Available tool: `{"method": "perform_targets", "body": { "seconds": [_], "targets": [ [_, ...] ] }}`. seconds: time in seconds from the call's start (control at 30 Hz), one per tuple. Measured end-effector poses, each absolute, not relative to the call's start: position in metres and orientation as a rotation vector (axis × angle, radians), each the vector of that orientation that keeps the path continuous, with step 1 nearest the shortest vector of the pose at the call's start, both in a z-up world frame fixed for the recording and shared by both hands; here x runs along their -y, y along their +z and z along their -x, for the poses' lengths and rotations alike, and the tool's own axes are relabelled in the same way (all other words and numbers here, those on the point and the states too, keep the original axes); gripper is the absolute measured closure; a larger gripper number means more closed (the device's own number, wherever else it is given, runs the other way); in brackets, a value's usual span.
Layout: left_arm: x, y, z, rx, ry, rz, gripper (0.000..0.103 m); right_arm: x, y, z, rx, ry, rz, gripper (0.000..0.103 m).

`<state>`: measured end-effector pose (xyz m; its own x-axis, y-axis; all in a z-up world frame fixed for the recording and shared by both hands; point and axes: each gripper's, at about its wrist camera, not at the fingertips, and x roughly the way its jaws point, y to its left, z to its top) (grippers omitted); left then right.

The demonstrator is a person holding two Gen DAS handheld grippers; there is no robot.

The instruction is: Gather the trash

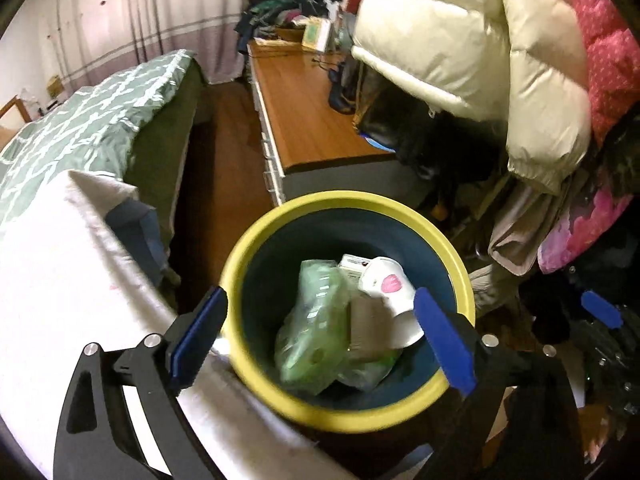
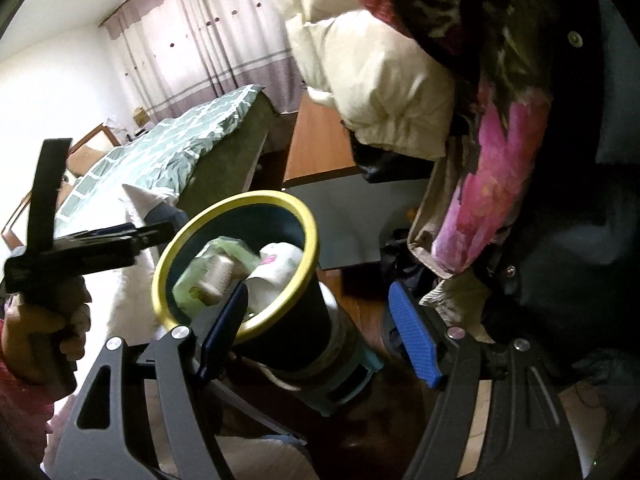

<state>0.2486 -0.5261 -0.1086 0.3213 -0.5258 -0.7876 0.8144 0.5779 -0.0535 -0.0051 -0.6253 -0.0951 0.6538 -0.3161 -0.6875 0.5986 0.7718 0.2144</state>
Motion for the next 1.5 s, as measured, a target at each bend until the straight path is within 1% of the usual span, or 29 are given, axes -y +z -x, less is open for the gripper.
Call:
{"method": "perform_targets", "body": {
  "seconds": [0.07, 0.13, 0.27, 0.4, 0.5, 0.6, 0.73, 0.87, 1.13, 1.5],
  "targets": [
    [0.502, -0.094, -0.243, -0.818, -0.891, -0.367, 0.005, 0.616, -0.093, 0.003, -0.686, -0.518, -0.433, 0.033],
    [0.474, -0.079, -0.237, -0.774, -0.855, -0.35, 0.005, 0.604, -0.09, -0.002, -0.7, -0.481, -0.403, 0.031],
    [0.406, -0.053, -0.224, -0.715, -0.755, -0.299, 0.005, 0.574, -0.082, -0.011, -0.707, -0.411, -0.338, 0.03],
    [0.327, -0.028, -0.197, -0.633, -0.628, -0.248, 0.005, 0.543, -0.072, -0.018, -0.691, -0.34, -0.287, 0.026],
    [0.269, -0.013, -0.172, -0.577, -0.502, -0.226, 0.005, 0.518, -0.061, -0.023, -0.668, -0.29, -0.244, 0.025],
    [0.208, -0.002, -0.144, -0.558, -0.373, -0.184, 0.005, 0.488, -0.047, -0.025, -0.634, -0.231, -0.196, 0.023],
    [0.149, 0.006, -0.115, -0.549, -0.252, -0.15, 0.005, 0.457, -0.03, -0.02, -0.589, -0.178, -0.135, 0.017],
    [0.098, 0.008, -0.09, -0.556, -0.17, -0.074, 0.005, 0.431, -0.015, -0.011, -0.555, -0.161, -0.073, 0.014],
    [0.045, 0.01, -0.049, -0.491, -0.092, -0.013, 0.005, 0.408, -0.002, 0.011, -0.519, -0.149, -0.043, 0.012],
    [0.053, 0.007, -0.04, -0.519, -0.111, 0.008, 0.005, 0.402, -0.002, 0.022, -0.522, -0.157, -0.041, 0.011]
  ]
}}
